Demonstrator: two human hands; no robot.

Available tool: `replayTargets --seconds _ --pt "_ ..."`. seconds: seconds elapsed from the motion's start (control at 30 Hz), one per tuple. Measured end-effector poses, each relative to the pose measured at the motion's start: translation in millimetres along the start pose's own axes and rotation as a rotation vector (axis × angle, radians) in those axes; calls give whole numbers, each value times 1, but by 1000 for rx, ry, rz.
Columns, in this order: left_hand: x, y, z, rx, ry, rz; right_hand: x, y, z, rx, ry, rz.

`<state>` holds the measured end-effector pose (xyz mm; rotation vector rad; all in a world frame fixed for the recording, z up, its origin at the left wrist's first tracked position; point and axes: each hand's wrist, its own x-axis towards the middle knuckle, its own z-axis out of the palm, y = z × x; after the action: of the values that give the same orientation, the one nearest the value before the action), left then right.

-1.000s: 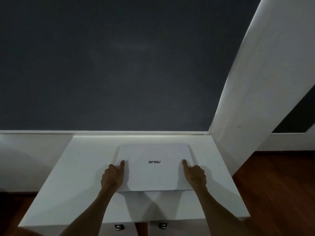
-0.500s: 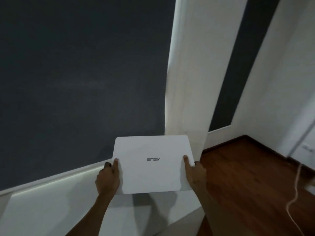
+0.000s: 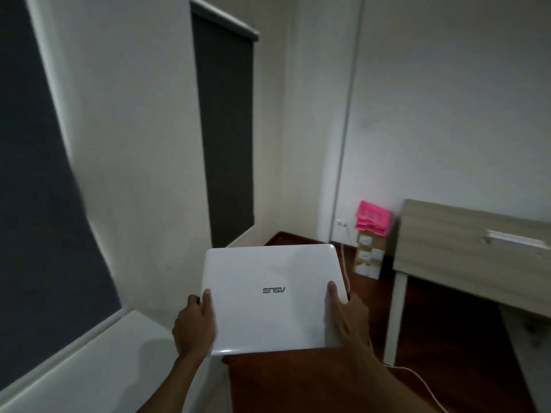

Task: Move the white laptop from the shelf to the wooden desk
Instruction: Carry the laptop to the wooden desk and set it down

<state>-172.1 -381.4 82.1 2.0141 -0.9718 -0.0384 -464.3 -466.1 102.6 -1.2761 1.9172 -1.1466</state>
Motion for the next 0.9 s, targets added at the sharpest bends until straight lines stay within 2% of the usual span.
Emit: replayTargets --seconds 0.3,0.5,0.67,0.9 --pt "-72 150 131 -52 -216 178 88 96 -159 -27 266 69" --pt "-111 226 194 -117 -328 220 135 147 -226 -41 341 129" --pt "-115 265 257 -222 -396 201 184 178 -247 -7 373 175" --pt "-71 312 370 -292 -436 201 291 202 -227 -34 399 230"
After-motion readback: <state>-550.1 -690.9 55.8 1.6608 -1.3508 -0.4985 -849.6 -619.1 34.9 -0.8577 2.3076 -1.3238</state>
